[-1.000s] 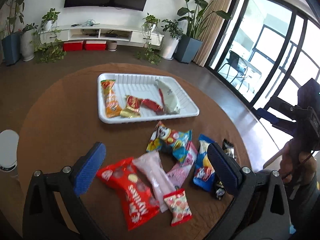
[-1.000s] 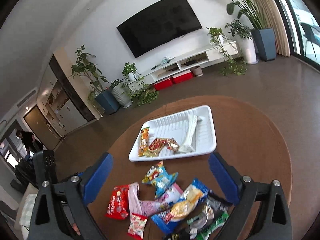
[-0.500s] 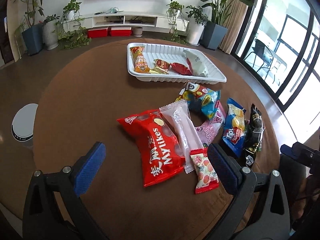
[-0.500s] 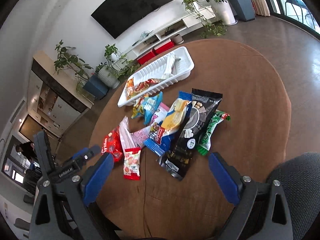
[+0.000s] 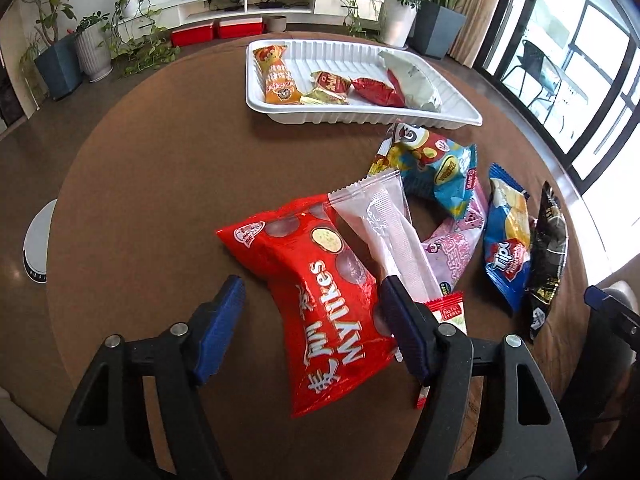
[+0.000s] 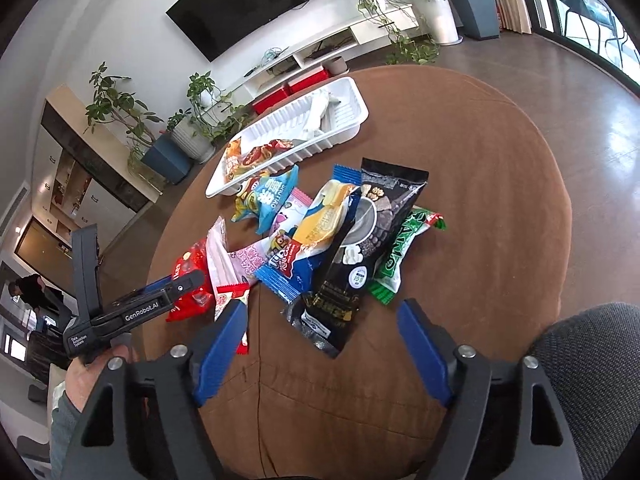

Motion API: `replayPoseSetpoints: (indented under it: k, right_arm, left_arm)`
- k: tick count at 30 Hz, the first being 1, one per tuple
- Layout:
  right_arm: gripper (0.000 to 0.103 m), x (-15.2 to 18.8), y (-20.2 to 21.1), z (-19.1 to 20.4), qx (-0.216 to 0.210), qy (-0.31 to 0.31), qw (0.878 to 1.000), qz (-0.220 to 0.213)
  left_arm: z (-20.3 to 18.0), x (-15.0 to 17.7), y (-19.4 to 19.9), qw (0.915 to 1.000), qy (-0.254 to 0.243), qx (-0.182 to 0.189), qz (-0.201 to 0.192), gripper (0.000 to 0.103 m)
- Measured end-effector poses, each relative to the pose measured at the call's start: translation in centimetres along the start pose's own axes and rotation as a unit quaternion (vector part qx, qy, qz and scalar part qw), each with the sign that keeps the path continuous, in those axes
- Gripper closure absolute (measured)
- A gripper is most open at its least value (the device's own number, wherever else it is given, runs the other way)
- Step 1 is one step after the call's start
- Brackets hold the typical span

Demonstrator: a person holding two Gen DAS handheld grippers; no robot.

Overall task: Organize snacks
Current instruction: 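Move both tools back over the snack pile, then grasp the red Mylikes bag with the left tool while the right tool grasps the black coffee-nut bag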

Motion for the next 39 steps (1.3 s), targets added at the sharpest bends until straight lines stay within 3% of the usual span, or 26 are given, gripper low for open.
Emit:
replayPoseSetpoints:
  k: [3, 4, 5, 6, 15, 28, 39]
  right_arm:
    - [0.025, 0.0, -0.4, 0.0, 0.003, 0.005, 1.0, 0.006]
    - [0.026, 0.0, -0.5, 0.1, 0.003, 0.005, 1.0, 0.011]
    - [0.028, 0.0, -0.7, 0.2, 0.002, 0.006, 1.0, 0.014]
    - [0.028, 0.0, -0.7, 0.2, 0.003, 0.007, 1.0, 0.015]
    - [0.035, -1.2, -1.5, 0.4, 0.006, 0.003, 1.0, 0.017]
    - [0.048, -2.2, -5.8, -1.2, 0.011, -0.032, 0.996, 0.078]
    - [0.065, -2.6, -6.8, -1.9, 0.021, -0.017, 0.997, 0.079]
  left_arm:
    - [0.1, -0.3, -1.1, 0.9999, -0.007, -0.005, 0.009, 0.038]
    - [0.2, -0.4, -1.6, 0.9998, -0.008, -0.001, 0.016, 0.042]
    - [0.3, -0.3, -1.9, 0.9997, -0.008, 0.004, 0.022, 0.054]
    - [0.4, -0.4, -2.1, 0.9997, -0.011, 0.003, 0.021, 0.056]
    - [0.4, -0.2, -2.3, 0.9993, -0.023, 0.018, 0.023, 0.063]
    - [1.0, 2.8, -0.3, 0.998, -0.012, 0.054, 0.032, 0.066]
    - [0.9, 3.7, 0.4, 0.9978, -0.015, 0.058, 0.029, 0.066]
Point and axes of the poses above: each gripper's, at about its wrist camera, not at the fingertips, and y roughly against the way its jaws point, z to its left, x to its underside, the point moved 4 cm from there along -y, roughly the way its jaws point, and after that the axes turned 13 degrees about y, right-handed, at the moved point
